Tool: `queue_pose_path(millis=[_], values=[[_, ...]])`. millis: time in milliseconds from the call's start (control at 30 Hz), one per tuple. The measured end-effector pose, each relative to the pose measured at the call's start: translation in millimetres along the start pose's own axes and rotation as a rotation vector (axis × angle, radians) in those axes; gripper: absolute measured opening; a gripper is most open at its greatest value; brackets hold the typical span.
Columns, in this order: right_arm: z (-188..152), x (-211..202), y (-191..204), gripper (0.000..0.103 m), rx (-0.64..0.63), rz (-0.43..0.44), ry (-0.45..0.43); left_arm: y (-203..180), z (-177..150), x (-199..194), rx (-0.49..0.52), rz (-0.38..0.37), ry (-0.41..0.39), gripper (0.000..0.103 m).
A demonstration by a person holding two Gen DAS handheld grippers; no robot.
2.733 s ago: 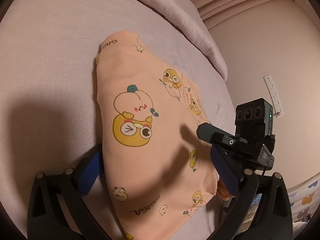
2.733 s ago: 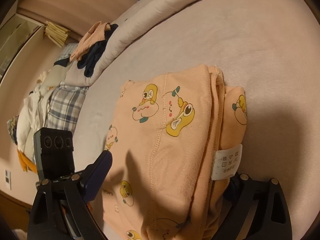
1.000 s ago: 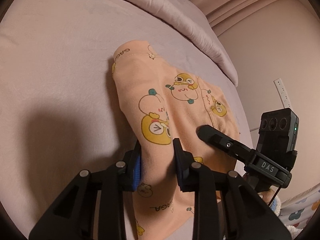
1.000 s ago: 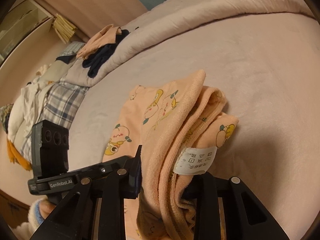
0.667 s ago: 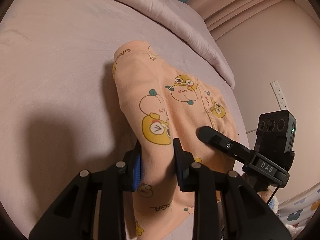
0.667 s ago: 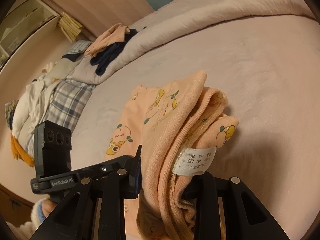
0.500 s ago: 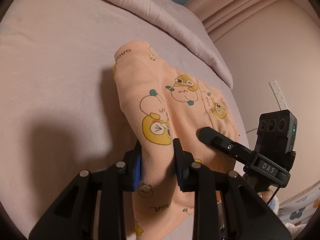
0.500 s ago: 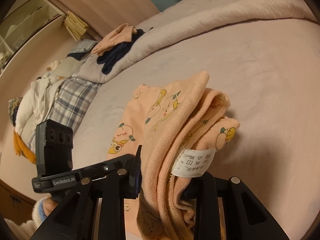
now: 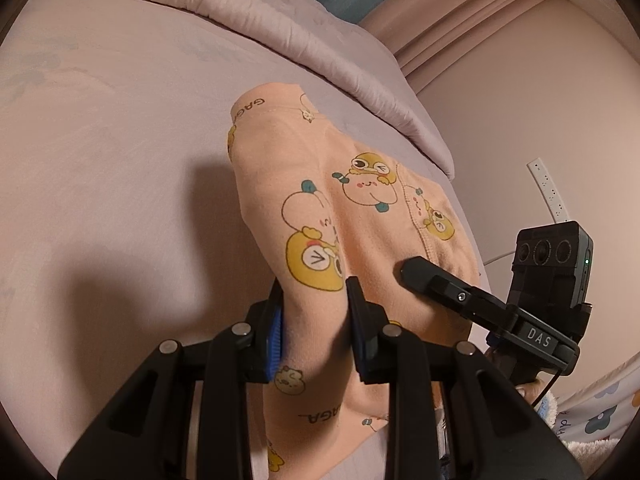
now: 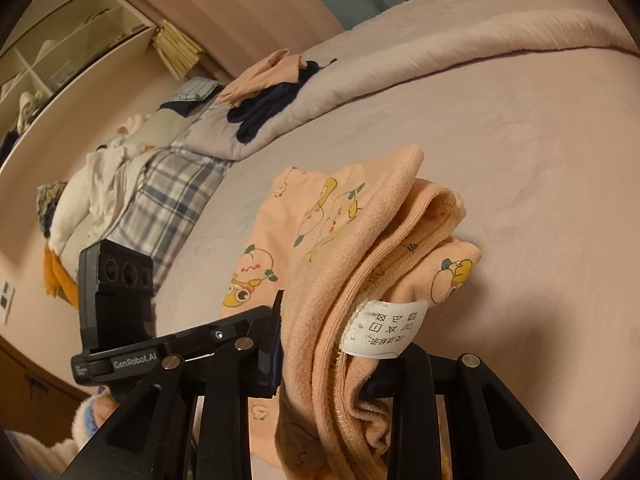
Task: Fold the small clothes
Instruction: 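Lift the shirt end with both tools and fold it over the body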
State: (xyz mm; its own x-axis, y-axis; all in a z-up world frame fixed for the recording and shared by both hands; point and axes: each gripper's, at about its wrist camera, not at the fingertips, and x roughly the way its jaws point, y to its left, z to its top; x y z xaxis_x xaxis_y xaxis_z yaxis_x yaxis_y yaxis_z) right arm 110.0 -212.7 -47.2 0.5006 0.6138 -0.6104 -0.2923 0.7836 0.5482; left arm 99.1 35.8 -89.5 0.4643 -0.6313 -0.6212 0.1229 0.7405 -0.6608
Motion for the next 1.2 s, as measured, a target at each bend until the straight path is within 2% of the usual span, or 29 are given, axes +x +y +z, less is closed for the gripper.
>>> queue_pose_path(millis=[267,633,1200], values=[[-10.3,-2.7,20.6,0.031,-0.033,0.014,0.006,-2.3,-3.5,-10.6,-0.009,0.005,-0.024,0.027],[-15.3,0.4,52.4,0.031,-0.097,0.046,0.005,-3.4,-12.2,-46.1,-0.015,0.016,-0.089,0.027],[-19.8,7.3,78.4,0.031,-0.146,0.068,0.011,1.1,-22.8,-78.4,-0.028,0.023,-0.150,0.027]])
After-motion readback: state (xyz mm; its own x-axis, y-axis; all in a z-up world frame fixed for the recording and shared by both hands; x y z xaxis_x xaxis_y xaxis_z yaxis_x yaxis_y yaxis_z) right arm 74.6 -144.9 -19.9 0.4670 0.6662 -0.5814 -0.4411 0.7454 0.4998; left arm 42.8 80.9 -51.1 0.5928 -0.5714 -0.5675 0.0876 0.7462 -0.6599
